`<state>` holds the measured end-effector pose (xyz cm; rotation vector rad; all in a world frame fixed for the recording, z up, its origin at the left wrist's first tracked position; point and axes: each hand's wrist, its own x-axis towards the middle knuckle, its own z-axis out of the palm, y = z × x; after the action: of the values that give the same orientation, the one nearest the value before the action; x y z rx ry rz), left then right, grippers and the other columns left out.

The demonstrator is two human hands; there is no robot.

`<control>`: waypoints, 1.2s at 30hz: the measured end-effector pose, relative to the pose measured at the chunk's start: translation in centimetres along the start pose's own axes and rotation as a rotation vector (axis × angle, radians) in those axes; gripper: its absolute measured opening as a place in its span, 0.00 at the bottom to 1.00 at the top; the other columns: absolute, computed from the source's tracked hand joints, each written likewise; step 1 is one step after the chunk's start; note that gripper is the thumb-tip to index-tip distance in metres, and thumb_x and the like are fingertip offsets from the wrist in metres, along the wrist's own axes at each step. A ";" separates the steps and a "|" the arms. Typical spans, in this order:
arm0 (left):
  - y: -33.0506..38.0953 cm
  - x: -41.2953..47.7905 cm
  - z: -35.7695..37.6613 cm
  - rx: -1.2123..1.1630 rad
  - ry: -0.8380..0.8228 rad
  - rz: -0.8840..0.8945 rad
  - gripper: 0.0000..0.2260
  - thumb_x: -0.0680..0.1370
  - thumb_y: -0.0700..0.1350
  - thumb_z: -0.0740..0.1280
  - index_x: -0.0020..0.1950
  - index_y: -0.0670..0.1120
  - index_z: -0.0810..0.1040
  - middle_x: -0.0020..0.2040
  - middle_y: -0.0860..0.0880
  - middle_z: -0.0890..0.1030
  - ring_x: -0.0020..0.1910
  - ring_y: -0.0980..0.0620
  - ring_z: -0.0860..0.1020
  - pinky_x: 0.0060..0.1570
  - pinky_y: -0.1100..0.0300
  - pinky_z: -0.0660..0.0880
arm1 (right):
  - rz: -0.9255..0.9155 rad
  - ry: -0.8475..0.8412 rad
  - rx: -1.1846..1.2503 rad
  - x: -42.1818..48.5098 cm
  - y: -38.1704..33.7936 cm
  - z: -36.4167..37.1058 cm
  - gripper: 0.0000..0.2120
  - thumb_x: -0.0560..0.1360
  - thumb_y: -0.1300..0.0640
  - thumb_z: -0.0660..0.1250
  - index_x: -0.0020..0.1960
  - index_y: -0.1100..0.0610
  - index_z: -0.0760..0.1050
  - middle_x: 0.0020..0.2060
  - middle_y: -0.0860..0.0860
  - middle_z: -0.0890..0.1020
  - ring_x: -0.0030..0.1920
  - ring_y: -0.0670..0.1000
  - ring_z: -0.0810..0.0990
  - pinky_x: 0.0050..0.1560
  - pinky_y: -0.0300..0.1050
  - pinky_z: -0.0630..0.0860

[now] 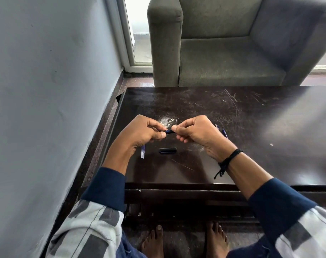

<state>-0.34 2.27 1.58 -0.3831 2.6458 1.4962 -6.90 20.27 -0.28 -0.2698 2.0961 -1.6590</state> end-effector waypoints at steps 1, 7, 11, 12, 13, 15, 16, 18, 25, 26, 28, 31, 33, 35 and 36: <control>0.0 0.0 0.0 0.003 0.001 -0.001 0.07 0.74 0.36 0.75 0.50 0.45 0.86 0.42 0.44 0.85 0.30 0.66 0.79 0.45 0.63 0.78 | 0.001 -0.004 0.008 0.0 0.0 0.0 0.12 0.74 0.59 0.76 0.46 0.69 0.83 0.32 0.54 0.83 0.29 0.44 0.78 0.31 0.33 0.77; 0.0 -0.1 -0.1 0.016 0.007 -0.005 0.08 0.74 0.36 0.74 0.51 0.45 0.86 0.44 0.42 0.86 0.31 0.65 0.79 0.40 0.68 0.77 | -0.008 -0.032 0.026 0.1 0.0 0.1 0.07 0.74 0.61 0.75 0.46 0.67 0.83 0.34 0.56 0.84 0.32 0.46 0.80 0.35 0.34 0.79; 0.1 -0.2 -0.1 -0.004 0.008 -0.004 0.08 0.74 0.36 0.74 0.51 0.45 0.86 0.42 0.44 0.85 0.31 0.64 0.79 0.42 0.67 0.77 | -0.001 -0.007 -0.056 0.0 0.0 0.5 0.17 0.78 0.52 0.71 0.43 0.67 0.82 0.29 0.53 0.82 0.27 0.45 0.77 0.29 0.33 0.75; 0.1 -0.2 -0.1 -0.015 0.007 -0.005 0.08 0.74 0.36 0.74 0.51 0.45 0.86 0.41 0.45 0.85 0.31 0.64 0.79 0.42 0.67 0.77 | -0.001 -0.001 -0.062 -0.1 -0.1 0.6 0.19 0.78 0.50 0.70 0.43 0.67 0.82 0.29 0.54 0.82 0.28 0.45 0.77 0.29 0.33 0.75; 0.1 -0.2 -0.2 -0.020 0.007 -0.006 0.08 0.74 0.36 0.74 0.51 0.45 0.86 0.40 0.45 0.84 0.31 0.65 0.79 0.40 0.68 0.76 | -0.003 0.002 -0.052 -0.1 -0.1 0.6 0.20 0.78 0.49 0.71 0.44 0.68 0.83 0.30 0.55 0.83 0.28 0.46 0.77 0.30 0.34 0.75; 0.1 -0.2 -0.2 -0.016 0.008 -0.007 0.08 0.74 0.36 0.75 0.51 0.45 0.86 0.40 0.45 0.84 0.30 0.66 0.78 0.37 0.71 0.75 | -0.018 0.000 -0.009 -0.1 -0.2 0.5 0.17 0.76 0.50 0.74 0.46 0.67 0.83 0.34 0.58 0.85 0.30 0.46 0.79 0.33 0.35 0.77; 0.1 -0.2 -0.2 -0.013 0.008 -0.009 0.08 0.74 0.35 0.75 0.50 0.45 0.86 0.40 0.44 0.84 0.29 0.66 0.78 0.37 0.71 0.75 | -0.029 -0.006 0.009 -0.1 -0.2 0.4 0.15 0.75 0.53 0.75 0.47 0.67 0.83 0.35 0.58 0.85 0.31 0.45 0.80 0.35 0.35 0.78; 0.0 -0.2 -0.2 -0.013 0.007 -0.011 0.08 0.74 0.35 0.75 0.50 0.44 0.86 0.41 0.43 0.84 0.29 0.66 0.78 0.37 0.70 0.76 | -0.041 -0.016 0.015 -0.1 -0.2 0.2 0.11 0.74 0.58 0.76 0.47 0.68 0.83 0.34 0.57 0.84 0.31 0.45 0.79 0.35 0.35 0.78; 0.0 0.0 -0.1 -0.008 0.005 -0.008 0.08 0.74 0.35 0.75 0.50 0.45 0.87 0.40 0.45 0.85 0.29 0.66 0.78 0.39 0.69 0.76 | -0.014 -0.006 -0.008 -0.1 -0.1 0.2 0.14 0.75 0.54 0.75 0.45 0.67 0.83 0.32 0.55 0.84 0.30 0.45 0.78 0.32 0.34 0.77; 0.0 0.0 -0.2 -0.008 0.006 -0.008 0.08 0.74 0.35 0.75 0.49 0.45 0.87 0.39 0.45 0.85 0.29 0.66 0.78 0.38 0.69 0.76 | -0.024 -0.013 0.004 -0.1 -0.1 0.2 0.14 0.74 0.55 0.76 0.47 0.67 0.83 0.34 0.56 0.85 0.31 0.45 0.79 0.34 0.35 0.78; 0.0 0.0 -0.2 -0.010 0.007 -0.007 0.08 0.74 0.35 0.75 0.49 0.45 0.87 0.40 0.43 0.85 0.29 0.65 0.79 0.37 0.71 0.77 | -0.046 -0.027 0.008 -0.2 -0.1 0.2 0.12 0.73 0.59 0.77 0.48 0.68 0.83 0.36 0.57 0.85 0.33 0.46 0.79 0.37 0.36 0.78; 0.1 -0.1 -0.1 -0.012 0.005 0.000 0.08 0.73 0.34 0.75 0.50 0.44 0.86 0.43 0.40 0.85 0.29 0.65 0.79 0.36 0.72 0.76 | -0.044 -0.022 -0.016 -0.1 -0.2 0.3 0.10 0.73 0.62 0.76 0.46 0.69 0.82 0.33 0.56 0.83 0.31 0.45 0.78 0.35 0.35 0.77; 0.1 -0.1 0.0 -0.013 0.008 0.003 0.08 0.73 0.34 0.75 0.50 0.43 0.86 0.45 0.38 0.85 0.30 0.65 0.79 0.37 0.71 0.76 | -0.022 -0.007 -0.034 0.0 -0.1 0.4 0.12 0.75 0.58 0.75 0.45 0.68 0.82 0.31 0.54 0.82 0.29 0.45 0.77 0.32 0.35 0.76; 0.2 -0.1 0.0 -0.008 0.012 0.001 0.08 0.73 0.35 0.75 0.50 0.44 0.86 0.45 0.39 0.86 0.32 0.63 0.80 0.39 0.71 0.77 | -0.005 -0.005 -0.044 0.0 -0.1 0.4 0.14 0.76 0.53 0.74 0.43 0.66 0.83 0.30 0.53 0.83 0.29 0.45 0.77 0.30 0.34 0.75; 0.2 -0.1 0.0 -0.008 0.015 -0.001 0.08 0.73 0.35 0.75 0.50 0.45 0.86 0.45 0.39 0.86 0.33 0.61 0.80 0.40 0.70 0.77 | -0.006 -0.006 -0.039 -0.1 -0.1 0.4 0.15 0.76 0.52 0.74 0.43 0.66 0.83 0.31 0.54 0.83 0.30 0.45 0.77 0.31 0.34 0.76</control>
<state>-0.33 2.40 1.73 -0.3971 2.6518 1.5096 -6.67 19.94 -0.22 -0.2936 2.1265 -1.6204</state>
